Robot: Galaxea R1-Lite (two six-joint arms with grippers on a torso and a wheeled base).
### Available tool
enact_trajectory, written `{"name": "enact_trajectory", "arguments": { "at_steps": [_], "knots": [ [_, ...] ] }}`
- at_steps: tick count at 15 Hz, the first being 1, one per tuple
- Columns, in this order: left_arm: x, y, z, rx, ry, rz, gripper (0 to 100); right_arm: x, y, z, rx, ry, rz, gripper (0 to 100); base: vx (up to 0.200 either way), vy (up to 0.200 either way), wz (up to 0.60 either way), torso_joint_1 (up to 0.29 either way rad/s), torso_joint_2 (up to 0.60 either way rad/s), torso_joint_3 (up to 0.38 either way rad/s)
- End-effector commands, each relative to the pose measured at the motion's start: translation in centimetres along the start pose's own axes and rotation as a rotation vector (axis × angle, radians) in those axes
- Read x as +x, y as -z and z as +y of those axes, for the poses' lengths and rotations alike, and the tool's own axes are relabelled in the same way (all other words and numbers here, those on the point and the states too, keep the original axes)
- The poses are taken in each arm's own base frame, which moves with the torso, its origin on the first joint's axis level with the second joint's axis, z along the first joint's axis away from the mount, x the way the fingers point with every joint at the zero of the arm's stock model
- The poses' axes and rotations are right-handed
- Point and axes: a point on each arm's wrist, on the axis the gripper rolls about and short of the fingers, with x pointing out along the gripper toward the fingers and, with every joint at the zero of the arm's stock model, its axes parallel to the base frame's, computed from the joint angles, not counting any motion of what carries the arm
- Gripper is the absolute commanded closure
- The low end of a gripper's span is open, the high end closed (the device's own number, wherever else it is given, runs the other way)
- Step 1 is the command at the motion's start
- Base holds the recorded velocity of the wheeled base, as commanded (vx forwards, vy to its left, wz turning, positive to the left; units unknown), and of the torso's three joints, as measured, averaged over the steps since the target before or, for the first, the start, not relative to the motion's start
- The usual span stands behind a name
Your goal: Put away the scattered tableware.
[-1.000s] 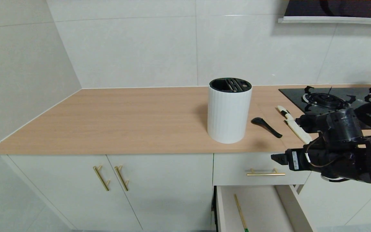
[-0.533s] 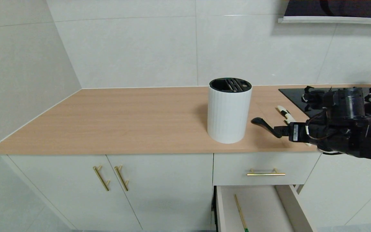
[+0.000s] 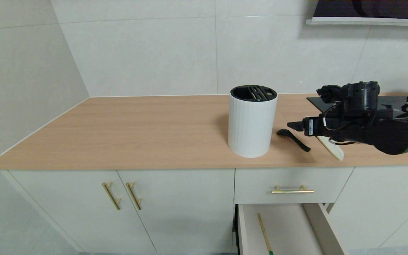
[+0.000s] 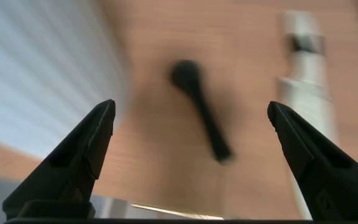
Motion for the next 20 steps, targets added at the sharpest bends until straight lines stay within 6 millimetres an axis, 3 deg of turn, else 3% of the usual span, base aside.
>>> {"name": "enact_trajectory", "arguments": {
  "at_steps": [1, 4, 12, 20],
  "knots": [
    [0.0, 0.0, 0.0, 0.0, -0.001, 0.002, 0, 1.4, 0.9, -2.1, -0.021, -0.031, 0.025, 0, 0.0, 0.0, 0.0, 0.0, 0.0, 0.0],
    [0.0, 0.0, 0.0, 0.0, -0.001, 0.002, 0, 2.3, 2.2, -4.2, -0.093, -0.068, 0.039, 0, 0.0, 0.0, 0.0, 0.0, 0.0, 0.0],
    [0.0, 0.0, 0.0, 0.0, -0.001, 0.002, 0, 4.4, 5.2, -3.9, -0.17, -0.17, 0.082, 0, 0.0, 0.0, 0.0, 0.0, 0.0, 0.0],
    [0.0, 0.0, 0.0, 0.0, -0.001, 0.002, 0, 6.7, 6.6, -4.5, -0.175, -0.155, 0.045, 0, 0.0, 0.0, 0.0, 0.0, 0.0, 0.0]
  ]
}}
